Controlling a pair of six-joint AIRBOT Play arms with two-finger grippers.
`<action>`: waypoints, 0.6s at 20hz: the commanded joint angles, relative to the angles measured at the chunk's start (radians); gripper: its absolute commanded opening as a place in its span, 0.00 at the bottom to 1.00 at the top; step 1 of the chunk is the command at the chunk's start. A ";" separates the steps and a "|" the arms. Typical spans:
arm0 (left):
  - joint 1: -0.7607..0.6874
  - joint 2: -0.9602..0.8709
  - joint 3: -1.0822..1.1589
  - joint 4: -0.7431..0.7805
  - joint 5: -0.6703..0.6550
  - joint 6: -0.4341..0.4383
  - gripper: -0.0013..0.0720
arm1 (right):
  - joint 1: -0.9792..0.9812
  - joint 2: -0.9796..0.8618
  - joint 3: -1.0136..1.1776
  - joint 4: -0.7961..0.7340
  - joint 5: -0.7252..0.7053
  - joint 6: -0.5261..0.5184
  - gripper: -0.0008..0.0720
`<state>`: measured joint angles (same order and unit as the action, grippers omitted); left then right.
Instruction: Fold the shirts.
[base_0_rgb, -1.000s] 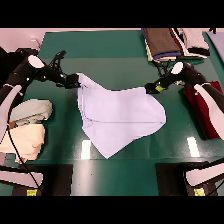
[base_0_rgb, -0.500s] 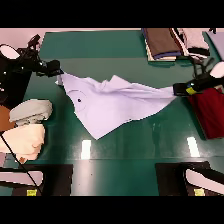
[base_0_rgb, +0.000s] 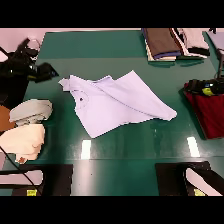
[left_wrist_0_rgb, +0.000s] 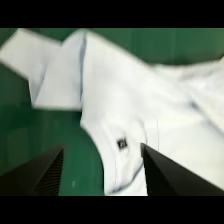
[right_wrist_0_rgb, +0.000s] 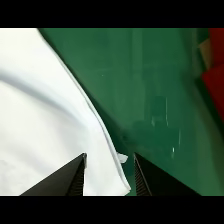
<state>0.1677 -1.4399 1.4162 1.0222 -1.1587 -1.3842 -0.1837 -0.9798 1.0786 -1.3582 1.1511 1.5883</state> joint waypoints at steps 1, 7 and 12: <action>-0.003 0.093 -0.230 0.028 -0.036 0.005 0.76 | -0.027 0.044 -0.021 0.049 0.000 0.005 0.50; -0.188 0.231 -0.640 -0.027 0.090 0.005 0.76 | 0.059 -0.026 -0.025 0.132 -0.038 0.004 0.50; -0.336 0.230 -0.737 -0.154 0.209 0.005 0.76 | 0.153 -0.067 -0.025 0.136 -0.073 0.005 0.50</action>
<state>-0.0952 -1.2186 0.7437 0.9443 -1.0241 -1.3792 -0.0772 -1.0271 1.0542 -1.2335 1.1019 1.5929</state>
